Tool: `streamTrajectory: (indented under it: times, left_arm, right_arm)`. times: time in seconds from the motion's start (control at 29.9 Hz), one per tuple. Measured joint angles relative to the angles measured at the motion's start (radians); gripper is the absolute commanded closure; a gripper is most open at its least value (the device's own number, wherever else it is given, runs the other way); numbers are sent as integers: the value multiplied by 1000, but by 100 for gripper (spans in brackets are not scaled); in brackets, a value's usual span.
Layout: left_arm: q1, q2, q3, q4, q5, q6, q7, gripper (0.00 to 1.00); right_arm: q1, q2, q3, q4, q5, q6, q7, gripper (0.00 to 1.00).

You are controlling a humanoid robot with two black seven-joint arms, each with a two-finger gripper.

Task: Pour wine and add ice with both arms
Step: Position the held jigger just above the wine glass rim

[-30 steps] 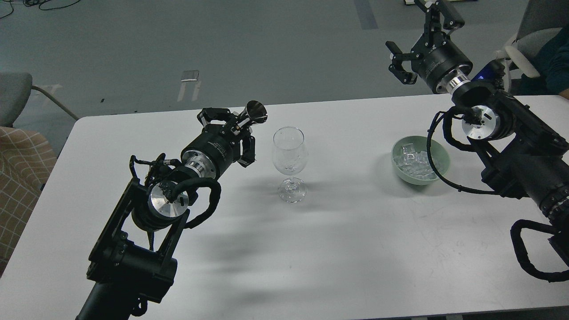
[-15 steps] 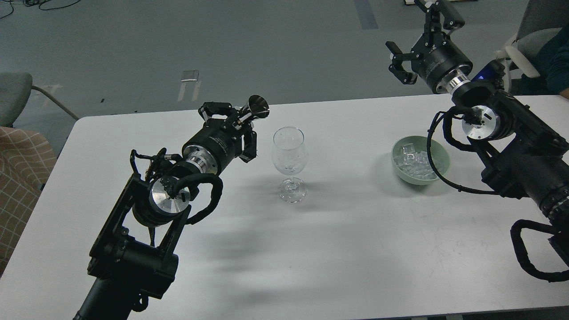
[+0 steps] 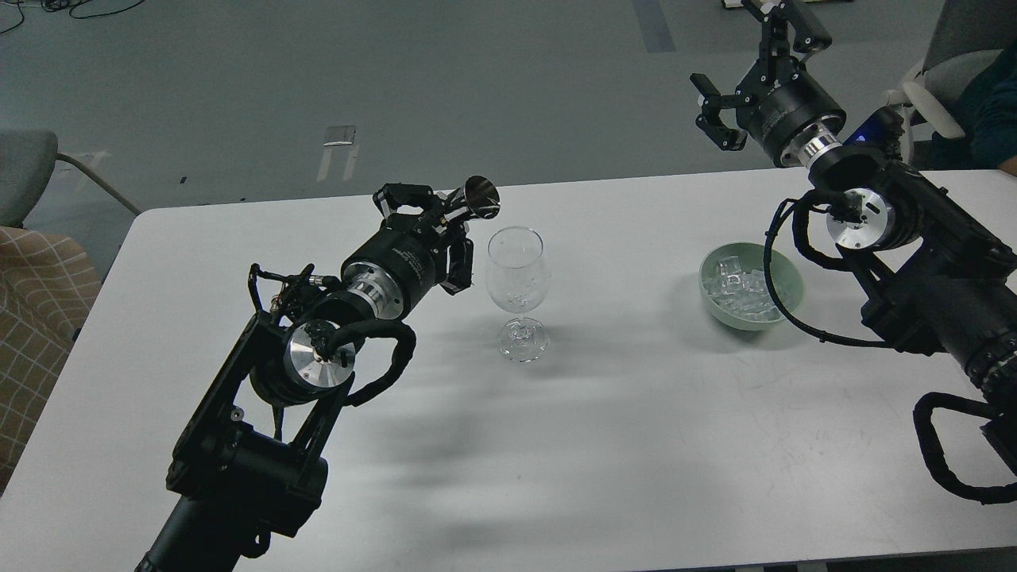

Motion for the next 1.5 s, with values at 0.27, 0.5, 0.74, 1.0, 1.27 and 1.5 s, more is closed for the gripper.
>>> streamTrajectory:
  times: [0.27,0.5,0.74,1.0,1.27,1.5]
  left_arm:
    - [-1,0,0,-1,37,-3,-9,100]
    - [-2,0,-1,-6,55,-5,-11,100]
    - [-1,0,-1,-9,74,-22,-12,100]
    - [0,0,2,-11,92,-31,-12,100]
    - [5,0,7,-18,134,-40,-12,100]
    - [9,0,7,-18,145,-41,-12,100]
  right_arm:
    - [0,1,0,0,0,0,0,0]
    - [0,-1,0,0,0,0,0,0]
    - [0,2,1,0,0,0,0,0]
    - [0,1,1,0,0,0,0,0]
    - [0,3,1,0,0,0,0,0]
    - [0,3,0,0,0,0,0,0]
